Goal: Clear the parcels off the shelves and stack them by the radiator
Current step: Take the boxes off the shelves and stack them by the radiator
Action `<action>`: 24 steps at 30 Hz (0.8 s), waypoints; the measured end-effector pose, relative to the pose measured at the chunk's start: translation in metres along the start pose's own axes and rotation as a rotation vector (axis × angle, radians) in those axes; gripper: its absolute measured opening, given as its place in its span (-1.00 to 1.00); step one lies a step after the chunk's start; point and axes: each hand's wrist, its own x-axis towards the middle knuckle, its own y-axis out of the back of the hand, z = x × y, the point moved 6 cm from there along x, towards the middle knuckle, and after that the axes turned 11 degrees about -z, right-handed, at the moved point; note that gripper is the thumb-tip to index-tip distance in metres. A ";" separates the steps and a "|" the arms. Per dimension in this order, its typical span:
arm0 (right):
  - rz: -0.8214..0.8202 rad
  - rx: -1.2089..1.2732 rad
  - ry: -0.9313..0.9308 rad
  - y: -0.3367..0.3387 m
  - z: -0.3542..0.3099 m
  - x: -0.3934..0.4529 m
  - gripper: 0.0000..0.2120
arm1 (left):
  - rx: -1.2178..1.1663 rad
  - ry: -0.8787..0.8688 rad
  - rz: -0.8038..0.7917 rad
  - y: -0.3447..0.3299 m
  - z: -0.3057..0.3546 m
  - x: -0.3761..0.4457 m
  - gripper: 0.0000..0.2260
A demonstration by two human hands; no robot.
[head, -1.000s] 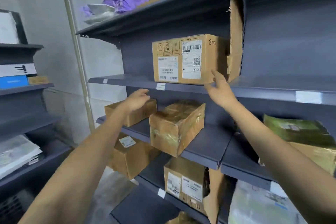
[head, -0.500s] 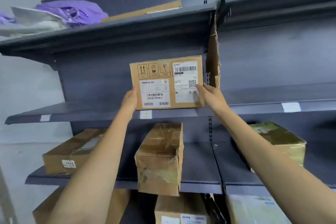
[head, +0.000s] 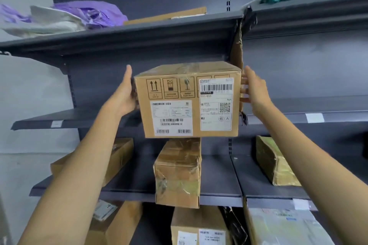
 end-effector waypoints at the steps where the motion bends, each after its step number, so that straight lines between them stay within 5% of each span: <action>1: -0.112 0.057 -0.087 -0.006 0.001 0.004 -0.55 | 0.006 0.003 -0.055 -0.003 0.002 0.000 -0.53; 5: -0.370 0.131 -0.217 -0.018 0.008 0.009 -0.39 | 0.040 0.049 -0.208 -0.001 -0.004 -0.002 -0.74; 10: -0.378 0.179 -0.224 -0.019 0.019 0.003 -0.35 | 0.054 0.119 -0.292 0.007 -0.021 -0.006 -0.77; 16: -0.467 0.066 -0.201 -0.034 0.021 -0.020 -0.59 | 0.091 0.188 -0.259 -0.001 -0.043 -0.011 -0.78; 24: -0.451 0.007 -0.074 -0.014 -0.010 -0.063 -0.46 | 0.064 0.141 -0.333 -0.033 -0.038 -0.044 -0.68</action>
